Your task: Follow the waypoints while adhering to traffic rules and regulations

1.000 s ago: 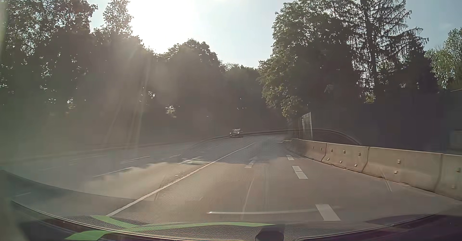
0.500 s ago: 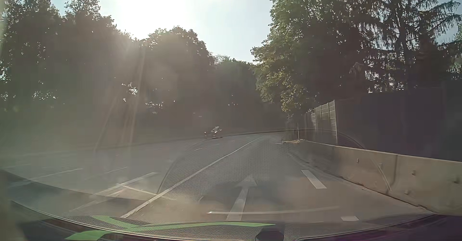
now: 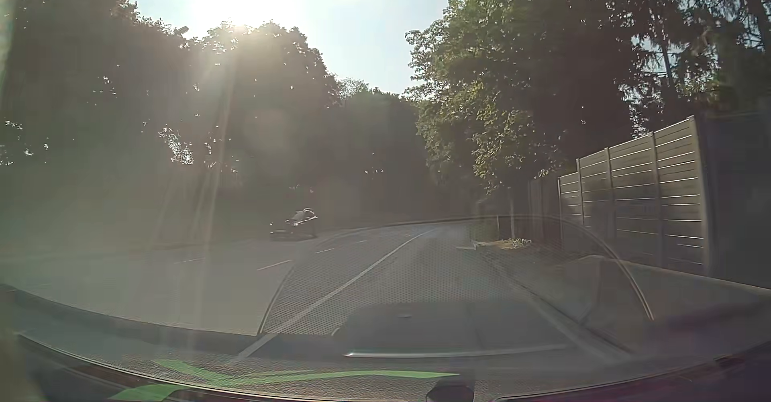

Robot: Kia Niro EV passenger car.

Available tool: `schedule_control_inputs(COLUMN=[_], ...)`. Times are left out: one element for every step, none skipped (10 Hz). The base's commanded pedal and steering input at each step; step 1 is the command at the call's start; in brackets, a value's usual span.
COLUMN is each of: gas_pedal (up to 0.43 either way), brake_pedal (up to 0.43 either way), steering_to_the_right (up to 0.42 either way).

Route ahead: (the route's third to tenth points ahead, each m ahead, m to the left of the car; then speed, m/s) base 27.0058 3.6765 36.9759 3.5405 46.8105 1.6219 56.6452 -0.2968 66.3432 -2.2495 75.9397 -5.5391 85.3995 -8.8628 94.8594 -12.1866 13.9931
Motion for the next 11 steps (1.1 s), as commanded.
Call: schedule_control_inputs(gas_pedal=[0.197, 0.197, 0.197, 0.197, 0.197, 0.197, 0.209, 0.22, 0.22, 0.22, 0.228], brake_pedal=[0.0, 0.0, 0.0, 0.0, 0.0, 0.0, 0.0, 0.0, 0.0, 0.0, 0.0], steering_to_the_right=[0.01, 0.01, 0.01, 0.01, 0.009, 0.01, 0.01, 0.011, 0.01, 0.01, 0.01])
